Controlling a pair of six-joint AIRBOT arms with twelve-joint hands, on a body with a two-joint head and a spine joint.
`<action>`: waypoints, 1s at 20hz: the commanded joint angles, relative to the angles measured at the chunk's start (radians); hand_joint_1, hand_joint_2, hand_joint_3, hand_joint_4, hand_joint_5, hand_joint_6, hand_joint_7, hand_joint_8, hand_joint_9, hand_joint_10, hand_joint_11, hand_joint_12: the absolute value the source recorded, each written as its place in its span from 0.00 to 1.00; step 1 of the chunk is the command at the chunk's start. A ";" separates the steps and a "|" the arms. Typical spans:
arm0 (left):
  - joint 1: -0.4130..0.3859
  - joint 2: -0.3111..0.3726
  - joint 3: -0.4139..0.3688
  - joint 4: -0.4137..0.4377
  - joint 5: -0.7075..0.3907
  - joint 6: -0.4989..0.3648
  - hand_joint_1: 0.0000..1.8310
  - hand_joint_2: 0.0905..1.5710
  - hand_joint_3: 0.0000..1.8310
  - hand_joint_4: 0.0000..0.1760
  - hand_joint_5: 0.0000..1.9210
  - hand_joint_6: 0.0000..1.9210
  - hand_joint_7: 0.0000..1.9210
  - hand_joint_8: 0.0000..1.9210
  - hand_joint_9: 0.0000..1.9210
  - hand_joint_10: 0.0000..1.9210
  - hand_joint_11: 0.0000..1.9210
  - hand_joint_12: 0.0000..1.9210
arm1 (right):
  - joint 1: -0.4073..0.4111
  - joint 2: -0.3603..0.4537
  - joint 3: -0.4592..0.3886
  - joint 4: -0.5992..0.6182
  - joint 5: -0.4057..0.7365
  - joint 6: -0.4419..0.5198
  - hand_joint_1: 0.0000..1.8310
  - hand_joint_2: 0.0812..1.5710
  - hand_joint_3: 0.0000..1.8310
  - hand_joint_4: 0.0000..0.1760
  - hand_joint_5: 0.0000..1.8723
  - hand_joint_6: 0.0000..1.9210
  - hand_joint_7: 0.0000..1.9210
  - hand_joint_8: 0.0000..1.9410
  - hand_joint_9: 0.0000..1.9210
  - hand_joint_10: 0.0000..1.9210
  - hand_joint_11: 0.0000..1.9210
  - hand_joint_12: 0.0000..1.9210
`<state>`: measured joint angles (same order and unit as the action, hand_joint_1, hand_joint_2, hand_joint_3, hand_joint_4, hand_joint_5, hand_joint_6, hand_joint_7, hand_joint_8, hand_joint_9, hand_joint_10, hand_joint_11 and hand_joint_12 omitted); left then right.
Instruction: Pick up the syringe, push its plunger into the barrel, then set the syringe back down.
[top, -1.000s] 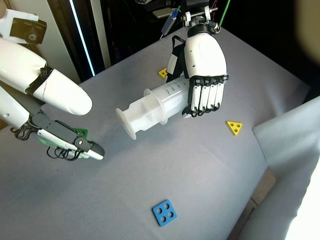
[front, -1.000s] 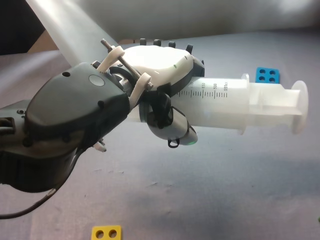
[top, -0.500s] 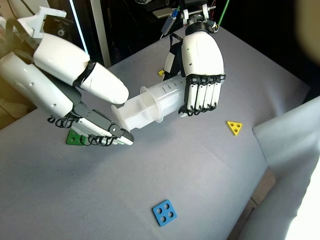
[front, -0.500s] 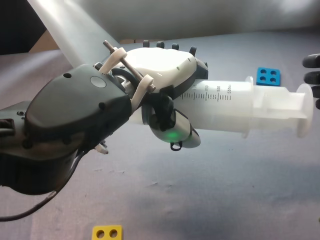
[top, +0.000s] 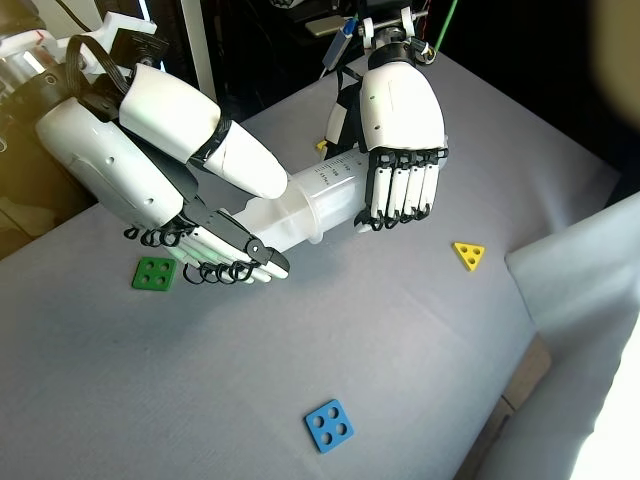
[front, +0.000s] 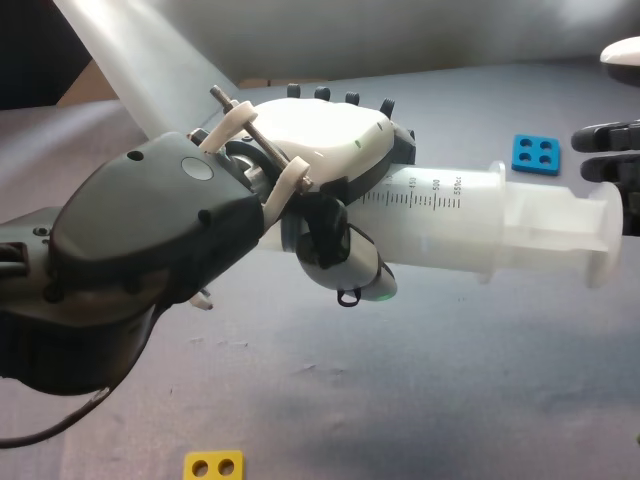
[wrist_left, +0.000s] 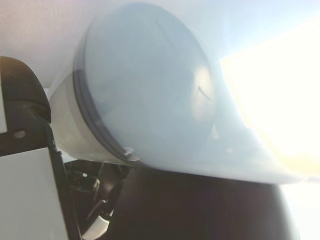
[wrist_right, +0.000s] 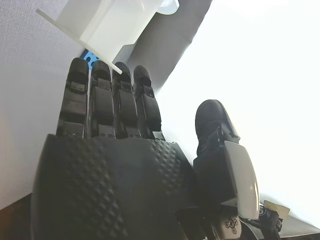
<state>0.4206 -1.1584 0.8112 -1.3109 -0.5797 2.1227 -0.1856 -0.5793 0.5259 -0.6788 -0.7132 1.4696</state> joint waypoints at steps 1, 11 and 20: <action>-0.019 0.000 -0.003 0.059 -0.030 -0.017 0.71 0.81 0.00 0.00 0.35 0.71 0.31 0.84 0.29 0.89 0.21 0.85 | 0.015 -0.016 -0.004 -0.016 0.085 0.014 0.00 0.80 0.00 0.00 0.13 0.00 0.12 0.00 0.08 0.00 0.00 0.19; -0.020 0.000 -0.001 0.060 -0.030 -0.015 0.72 0.81 0.00 0.00 0.37 0.69 0.32 0.82 0.29 0.88 0.20 0.85 | 0.085 -0.099 0.009 -0.050 0.085 0.004 0.00 0.80 0.00 0.00 0.13 0.00 0.12 0.00 0.08 0.00 0.00 0.17; -0.021 0.001 -0.002 0.060 -0.025 -0.015 0.72 0.80 0.00 0.00 0.38 0.69 0.33 0.81 0.29 0.87 0.21 0.84 | 0.090 -0.219 0.057 -0.087 0.086 -0.006 0.00 0.80 0.00 0.00 0.14 0.00 0.13 0.00 0.09 0.00 0.00 0.20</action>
<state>0.4206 -1.1488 0.8150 -1.3251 -0.6281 2.1250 -0.1165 -0.7795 0.5919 -0.7418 -0.7910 1.4513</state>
